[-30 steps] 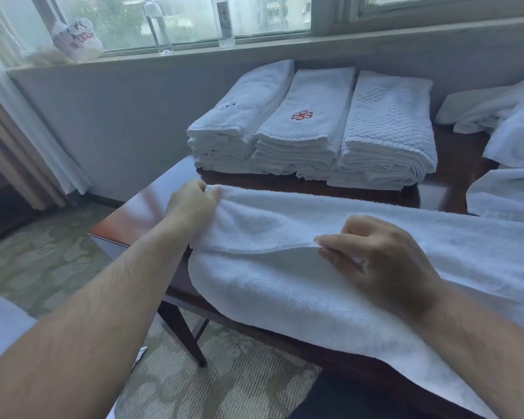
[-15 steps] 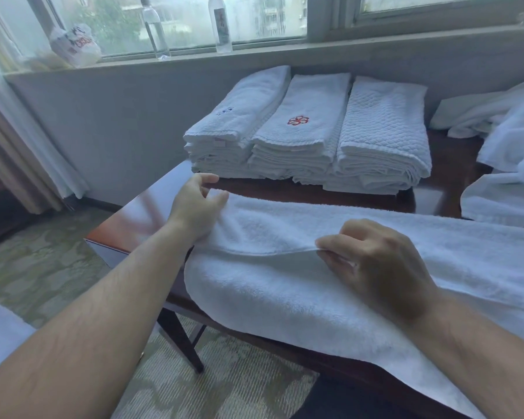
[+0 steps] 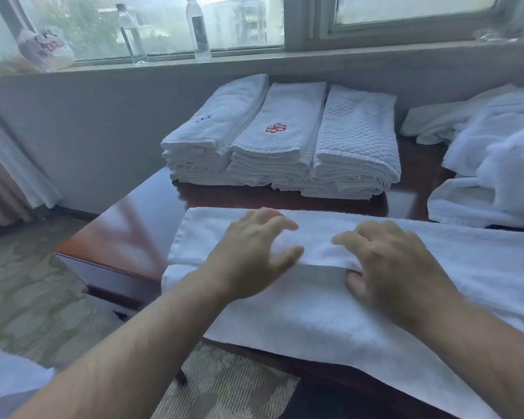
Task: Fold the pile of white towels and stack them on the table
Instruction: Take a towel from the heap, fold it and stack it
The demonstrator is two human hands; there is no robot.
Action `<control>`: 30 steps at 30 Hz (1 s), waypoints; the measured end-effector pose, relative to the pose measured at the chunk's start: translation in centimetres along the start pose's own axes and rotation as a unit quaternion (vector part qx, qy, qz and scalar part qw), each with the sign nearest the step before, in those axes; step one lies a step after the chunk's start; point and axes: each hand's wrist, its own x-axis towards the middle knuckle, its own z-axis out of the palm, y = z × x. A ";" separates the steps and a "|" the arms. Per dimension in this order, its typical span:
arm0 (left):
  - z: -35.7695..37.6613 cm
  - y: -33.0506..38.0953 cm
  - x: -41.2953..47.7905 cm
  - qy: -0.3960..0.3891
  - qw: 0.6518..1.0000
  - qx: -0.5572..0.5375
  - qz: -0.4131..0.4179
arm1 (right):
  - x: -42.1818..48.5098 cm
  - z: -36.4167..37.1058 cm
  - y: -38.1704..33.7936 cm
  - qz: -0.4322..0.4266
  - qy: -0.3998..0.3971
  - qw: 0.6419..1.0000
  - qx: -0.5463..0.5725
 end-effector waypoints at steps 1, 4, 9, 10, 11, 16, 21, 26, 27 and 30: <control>0.4 1.6 -0.2 -0.043 0.999 -0.003 0.033 | -1.1 -0.3 1.2 0.031 0.017 0.999 -0.001; 2.6 5.8 0.8 -0.087 0.992 0.023 0.093 | -4.4 -1.4 5.5 0.114 0.026 0.993 -0.001; 6.4 12.4 3.6 -0.074 0.990 0.032 0.117 | -9.6 -3.1 11.8 0.220 0.002 0.975 0.016; 7.0 13.3 3.9 -0.073 0.989 0.032 0.123 | -10.3 -3.5 12.8 0.241 -0.003 0.970 0.023; 7.5 14.0 4.0 -0.078 0.987 0.035 0.134 | -11.0 -3.7 13.9 0.259 -0.007 0.965 0.032; 9.6 18.3 5.3 -0.100 0.975 0.055 0.189 | -14.0 -4.8 18.0 0.305 0.011 0.952 0.037; 11.7 23.6 6.8 -0.086 0.974 0.051 0.201 | -16.8 -5.4 22.9 0.383 -0.015 0.924 0.006; 13.0 24.6 6.2 -0.044 0.970 0.035 0.238 | -18.9 -6.2 26.0 0.396 0.012 0.918 -0.010; 12.9 24.6 6.1 -0.036 0.968 0.024 0.247 | -19.0 -6.2 26.3 0.391 0.023 0.920 -0.013; 12.9 24.7 6.0 -0.056 0.961 0.031 0.268 | -18.7 -6.0 27.3 0.386 -0.022 0.922 0.019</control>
